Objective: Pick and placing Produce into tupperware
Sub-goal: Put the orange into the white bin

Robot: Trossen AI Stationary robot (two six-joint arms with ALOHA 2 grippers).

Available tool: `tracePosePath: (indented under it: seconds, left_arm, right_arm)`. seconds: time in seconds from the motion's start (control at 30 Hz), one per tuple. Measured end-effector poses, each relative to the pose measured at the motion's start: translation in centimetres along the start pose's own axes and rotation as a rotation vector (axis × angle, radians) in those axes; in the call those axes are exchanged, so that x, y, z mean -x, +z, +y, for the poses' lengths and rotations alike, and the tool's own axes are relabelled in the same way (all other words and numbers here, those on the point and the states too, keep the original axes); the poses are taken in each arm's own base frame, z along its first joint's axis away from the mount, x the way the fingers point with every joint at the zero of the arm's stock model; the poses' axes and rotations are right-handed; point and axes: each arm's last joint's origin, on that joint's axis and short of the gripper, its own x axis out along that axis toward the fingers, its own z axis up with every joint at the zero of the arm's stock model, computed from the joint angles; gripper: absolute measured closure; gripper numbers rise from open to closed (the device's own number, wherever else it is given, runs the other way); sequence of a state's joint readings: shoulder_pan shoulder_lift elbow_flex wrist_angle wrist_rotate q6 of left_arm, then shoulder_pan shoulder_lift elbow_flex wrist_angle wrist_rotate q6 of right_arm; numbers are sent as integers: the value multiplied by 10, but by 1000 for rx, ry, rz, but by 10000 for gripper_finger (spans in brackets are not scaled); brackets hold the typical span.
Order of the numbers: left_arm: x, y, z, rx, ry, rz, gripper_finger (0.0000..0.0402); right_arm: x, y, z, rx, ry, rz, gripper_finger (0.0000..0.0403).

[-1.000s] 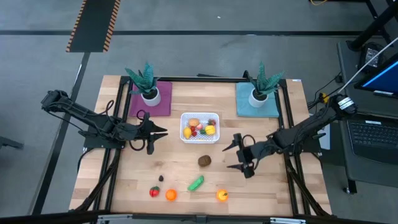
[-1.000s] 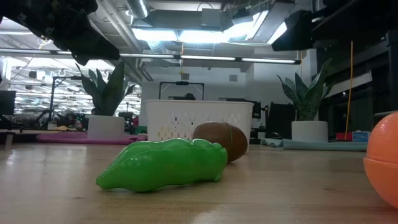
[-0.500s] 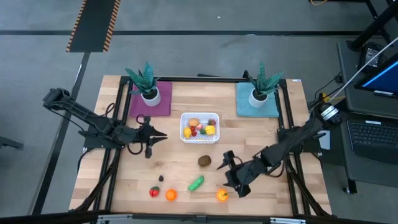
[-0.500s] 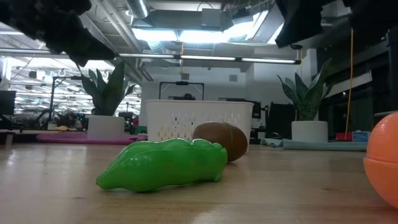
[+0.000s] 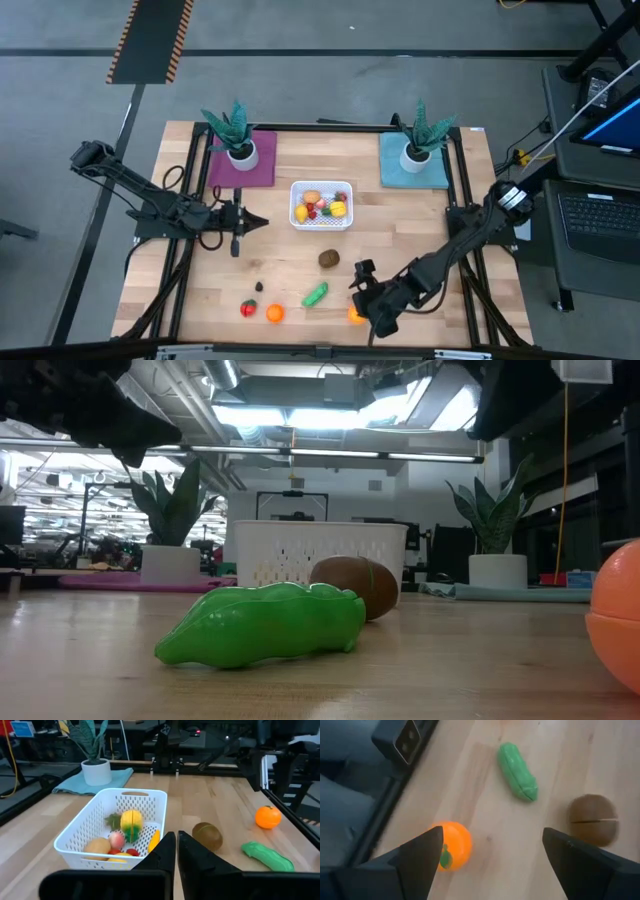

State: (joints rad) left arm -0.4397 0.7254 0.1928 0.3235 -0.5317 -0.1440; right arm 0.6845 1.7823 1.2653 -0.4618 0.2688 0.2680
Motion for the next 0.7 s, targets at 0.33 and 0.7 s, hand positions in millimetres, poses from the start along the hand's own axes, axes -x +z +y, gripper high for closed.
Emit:
tracePosePath:
  seconds: [0.33, 0.7]
  left_arm:
    - [1, -1, -1, 2, -10, 11, 393]
    - [1, -3, -1, 16, -8, 24, 369]
  right_arm:
    - [-22, -9, 18, 4, 2, 61, 60]
    - [-40, -18, 32, -3, 9, 76, 60]
